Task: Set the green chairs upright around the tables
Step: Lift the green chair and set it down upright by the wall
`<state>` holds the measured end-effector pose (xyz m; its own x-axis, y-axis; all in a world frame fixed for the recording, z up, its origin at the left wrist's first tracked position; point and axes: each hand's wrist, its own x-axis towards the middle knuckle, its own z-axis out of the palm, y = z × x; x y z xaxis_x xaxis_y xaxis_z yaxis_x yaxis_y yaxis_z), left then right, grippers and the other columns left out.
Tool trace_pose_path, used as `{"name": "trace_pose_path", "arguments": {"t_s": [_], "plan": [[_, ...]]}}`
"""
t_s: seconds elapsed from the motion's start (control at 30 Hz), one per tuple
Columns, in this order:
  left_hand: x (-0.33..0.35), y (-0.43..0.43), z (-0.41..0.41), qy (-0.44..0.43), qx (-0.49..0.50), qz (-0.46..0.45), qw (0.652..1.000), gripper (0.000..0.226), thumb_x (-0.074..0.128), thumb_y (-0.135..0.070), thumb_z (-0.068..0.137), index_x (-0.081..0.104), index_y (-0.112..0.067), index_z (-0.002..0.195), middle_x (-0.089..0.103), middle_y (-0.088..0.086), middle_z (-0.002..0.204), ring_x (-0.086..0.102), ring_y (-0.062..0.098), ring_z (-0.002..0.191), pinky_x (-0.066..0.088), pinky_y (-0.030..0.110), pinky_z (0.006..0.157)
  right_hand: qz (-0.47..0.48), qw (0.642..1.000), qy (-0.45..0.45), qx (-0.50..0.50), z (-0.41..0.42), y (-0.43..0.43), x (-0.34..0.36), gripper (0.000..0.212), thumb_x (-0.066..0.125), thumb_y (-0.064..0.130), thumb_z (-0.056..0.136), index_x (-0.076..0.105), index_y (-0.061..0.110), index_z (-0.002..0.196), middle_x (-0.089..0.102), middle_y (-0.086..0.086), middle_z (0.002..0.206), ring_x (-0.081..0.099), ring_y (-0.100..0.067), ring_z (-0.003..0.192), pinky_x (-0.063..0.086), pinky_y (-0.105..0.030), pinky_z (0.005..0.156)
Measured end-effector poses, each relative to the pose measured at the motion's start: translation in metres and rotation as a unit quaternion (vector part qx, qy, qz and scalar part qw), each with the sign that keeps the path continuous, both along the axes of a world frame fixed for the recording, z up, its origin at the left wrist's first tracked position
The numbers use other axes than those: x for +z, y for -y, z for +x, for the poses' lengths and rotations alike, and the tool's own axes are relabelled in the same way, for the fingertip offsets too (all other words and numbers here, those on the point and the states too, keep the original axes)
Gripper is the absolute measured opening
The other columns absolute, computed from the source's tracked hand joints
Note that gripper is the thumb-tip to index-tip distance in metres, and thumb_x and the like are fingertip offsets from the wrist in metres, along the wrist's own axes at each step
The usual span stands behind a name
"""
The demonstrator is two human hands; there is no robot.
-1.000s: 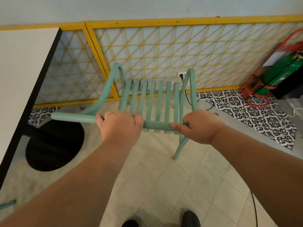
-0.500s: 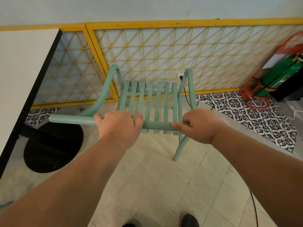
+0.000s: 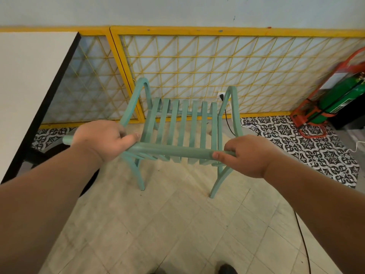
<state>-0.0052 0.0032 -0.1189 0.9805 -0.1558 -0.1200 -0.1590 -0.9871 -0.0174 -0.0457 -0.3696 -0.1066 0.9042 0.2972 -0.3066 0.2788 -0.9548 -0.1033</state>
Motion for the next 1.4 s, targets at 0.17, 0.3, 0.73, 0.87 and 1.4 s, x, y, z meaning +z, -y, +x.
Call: {"name": "trace_pose_path", "arguments": {"t_s": [0.17, 0.3, 0.73, 0.87, 1.4], "plan": [[0.002, -0.005, 0.001, -0.018, -0.005, 0.015, 1.000, 0.083, 0.014, -0.083, 0.079, 0.065, -0.020, 0.063, 0.061, -0.001, 0.058, 0.059, 0.018, 0.057, 0.052, 0.035, 0.056, 0.028, 0.997, -0.063, -0.046, -0.002, -0.031, 0.011, 0.069, 0.025, 0.083, 0.089, 0.064, 0.027, 0.084, 0.066, 0.004, 0.079, 0.063, -0.013, 0.074, 0.056, -0.035, 0.072], [0.001, -0.006, 0.003, -0.018, -0.002, 0.020, 1.000, 0.083, 0.016, -0.082, 0.081, 0.065, -0.018, 0.062, 0.061, 0.000, 0.057, 0.059, 0.018, 0.057, 0.054, 0.037, 0.057, 0.094, 0.994, -0.044, 0.020, 0.000, -0.104, 0.010, 0.054, 0.030, 0.069, 0.099, 0.057, 0.026, 0.084, 0.063, 0.003, 0.079, 0.062, -0.015, 0.071, 0.055, -0.035, 0.065], [0.001, -0.003, 0.003, -0.009, 0.007, 0.016, 1.000, 0.083, 0.013, -0.082, 0.073, 0.068, -0.021, 0.063, 0.062, 0.000, 0.057, 0.061, 0.019, 0.058, 0.056, 0.038, 0.060, 0.083, 0.994, 0.023, 0.064, 0.013, -0.144, 0.002, 0.062, 0.025, 0.067, 0.101, 0.050, 0.021, 0.070, 0.058, 0.001, 0.067, 0.056, -0.017, 0.058, 0.037, -0.030, 0.050], [0.004, 0.001, 0.001, -0.019, 0.018, 0.010, 1.000, 0.081, 0.012, -0.081, 0.071, 0.068, -0.022, 0.062, 0.063, -0.001, 0.059, 0.061, 0.018, 0.061, 0.056, 0.037, 0.063, 0.087, 0.993, 0.033, 0.073, 0.012, -0.139, 0.002, 0.061, 0.027, 0.066, 0.102, 0.048, 0.021, 0.068, 0.055, 0.002, 0.064, 0.052, -0.016, 0.056, 0.034, -0.030, 0.048], [0.010, 0.047, -0.026, -0.063, 0.077, 0.036, 0.994, 0.066, 0.028, -0.069, 0.090, 0.068, -0.022, 0.066, 0.064, 0.001, 0.069, 0.061, 0.019, 0.065, 0.055, 0.036, 0.064, 0.067, 0.994, 0.028, 0.086, 0.005, -0.102, 0.002, 0.062, 0.028, 0.072, 0.098, 0.056, 0.023, 0.072, 0.059, 0.003, 0.065, 0.057, -0.016, 0.058, 0.047, -0.033, 0.052]]}}
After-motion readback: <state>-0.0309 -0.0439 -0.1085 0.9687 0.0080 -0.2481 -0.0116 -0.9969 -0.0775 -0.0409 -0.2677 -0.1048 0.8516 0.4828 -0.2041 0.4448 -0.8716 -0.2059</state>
